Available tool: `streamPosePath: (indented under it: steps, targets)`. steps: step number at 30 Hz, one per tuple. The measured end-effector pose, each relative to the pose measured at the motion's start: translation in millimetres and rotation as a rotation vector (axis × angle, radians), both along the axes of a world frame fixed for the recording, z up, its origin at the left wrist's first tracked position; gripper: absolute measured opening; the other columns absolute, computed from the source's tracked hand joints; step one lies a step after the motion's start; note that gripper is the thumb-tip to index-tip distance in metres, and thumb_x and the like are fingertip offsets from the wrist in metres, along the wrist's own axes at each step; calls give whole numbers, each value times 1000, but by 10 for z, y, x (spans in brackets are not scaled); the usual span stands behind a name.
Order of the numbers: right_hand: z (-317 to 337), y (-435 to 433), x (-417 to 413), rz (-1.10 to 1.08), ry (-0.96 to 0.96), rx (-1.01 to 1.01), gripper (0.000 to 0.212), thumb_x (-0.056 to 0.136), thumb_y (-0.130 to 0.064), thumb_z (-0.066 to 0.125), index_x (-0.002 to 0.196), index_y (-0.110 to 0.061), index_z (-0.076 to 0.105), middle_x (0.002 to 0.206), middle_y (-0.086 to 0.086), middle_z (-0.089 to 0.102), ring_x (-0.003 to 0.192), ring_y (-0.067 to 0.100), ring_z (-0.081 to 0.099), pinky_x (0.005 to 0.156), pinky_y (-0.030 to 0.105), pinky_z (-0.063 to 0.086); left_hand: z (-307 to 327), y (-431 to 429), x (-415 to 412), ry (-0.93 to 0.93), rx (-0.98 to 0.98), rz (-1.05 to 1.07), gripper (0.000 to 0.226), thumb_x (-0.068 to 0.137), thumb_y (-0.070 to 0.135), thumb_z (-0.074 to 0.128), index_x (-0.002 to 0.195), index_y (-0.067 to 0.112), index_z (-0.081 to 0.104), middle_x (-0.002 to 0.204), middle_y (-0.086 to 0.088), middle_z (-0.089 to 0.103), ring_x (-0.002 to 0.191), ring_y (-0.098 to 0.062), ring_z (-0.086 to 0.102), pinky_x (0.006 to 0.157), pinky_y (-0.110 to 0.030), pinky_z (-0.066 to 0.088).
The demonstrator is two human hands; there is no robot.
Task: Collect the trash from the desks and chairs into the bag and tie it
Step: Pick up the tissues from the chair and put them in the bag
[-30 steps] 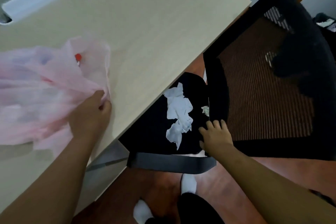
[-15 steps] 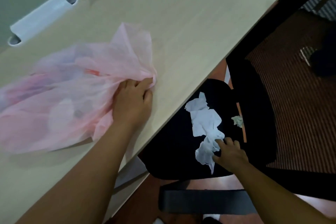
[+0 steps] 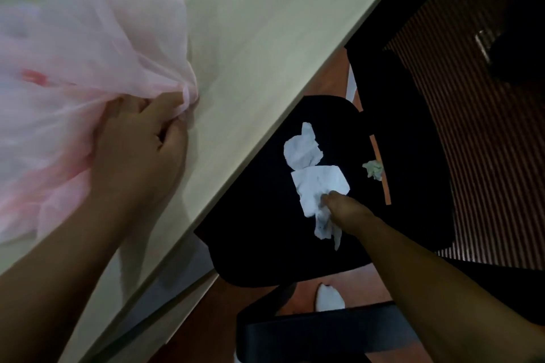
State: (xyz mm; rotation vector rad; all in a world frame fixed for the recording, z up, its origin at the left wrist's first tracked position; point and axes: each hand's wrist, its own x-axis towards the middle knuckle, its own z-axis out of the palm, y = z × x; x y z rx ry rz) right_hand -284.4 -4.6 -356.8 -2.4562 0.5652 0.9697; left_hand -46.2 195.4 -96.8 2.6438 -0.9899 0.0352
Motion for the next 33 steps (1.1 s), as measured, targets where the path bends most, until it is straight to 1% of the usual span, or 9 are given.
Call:
streamPosePath:
  steps: [3, 6, 8, 12, 15, 19, 24, 28, 33]
  targets:
    - [32, -153, 18, -182, -25, -46, 28, 93, -26, 51, 113, -7, 58, 117, 18, 56, 108, 33, 55, 94, 37, 44, -35, 7, 28, 3, -16, -2, 38, 94, 29, 47, 127, 24, 64, 100, -19, 66, 97, -39, 53, 86, -46, 45]
    - [6, -314, -13, -348, -229, -262, 34, 78, -9, 68, 110, -4, 61, 122, 22, 52, 112, 41, 49, 92, 44, 44, -64, 7, 74, 23, -44, -10, 37, 95, 32, 45, 125, 23, 65, 95, -16, 68, 91, -39, 57, 85, -50, 48]
    - [25, -417, 29, -604, -398, -229, 49, 79, -12, 72, 126, -8, 57, 144, 24, 38, 130, 43, 37, 105, 47, 38, -81, 14, 75, 12, -41, -7, 37, 96, 31, 45, 126, 23, 64, 97, -17, 67, 93, -38, 58, 86, -50, 48]
    - [-161, -515, 134, -936, -249, -110, 83, 82, -23, 71, 151, -18, 26, 156, 17, 19, 141, 32, 26, 112, 37, 29, -68, 11, 29, -37, -20, 5, 32, 98, 26, 49, 127, 22, 63, 100, -17, 69, 97, -37, 56, 91, -46, 45]
    - [-275, -426, 44, -810, -162, -178, 48, 87, -28, 54, 132, -12, 47, 145, 17, 30, 131, 37, 31, 105, 44, 31, -45, -4, 27, -34, -26, -7, 31, 99, 25, 49, 126, 21, 63, 96, -16, 70, 94, -38, 58, 90, -49, 47]
    - [-282, -404, -7, -660, -179, -253, 40, 92, -31, 45, 128, -14, 47, 138, 18, 35, 122, 38, 38, 95, 46, 37, -28, 5, 51, -11, -28, -27, 33, 97, 26, 46, 123, 19, 65, 90, -17, 68, 87, -38, 57, 83, -49, 47]
    - [-115, -330, 76, -347, -274, -395, 42, 89, -28, 63, 125, -9, 51, 125, 15, 48, 104, 38, 48, 70, 37, 43, -28, 2, 66, -24, -16, -38, 36, 93, 26, 45, 120, 17, 67, 80, -18, 64, 76, -34, 51, 72, -41, 40]
    - [14, -348, 534, -168, -251, -355, 60, 90, -32, 62, 142, -19, 36, 160, 3, 13, 113, 34, 44, 65, 32, 47, -17, 2, 60, 2, -25, -29, 35, 94, 29, 44, 119, 19, 66, 75, -15, 61, 75, -34, 51, 72, -41, 40]
    - [89, -345, 1203, 33, -109, -255, 69, 98, -22, 49, 155, -27, 10, 163, 2, -14, 134, 35, 33, 87, 40, 45, -36, 4, 67, 21, -39, -39, 29, 93, 23, 46, 111, 16, 68, 66, -6, 49, 67, -31, 46, 66, -42, 41]
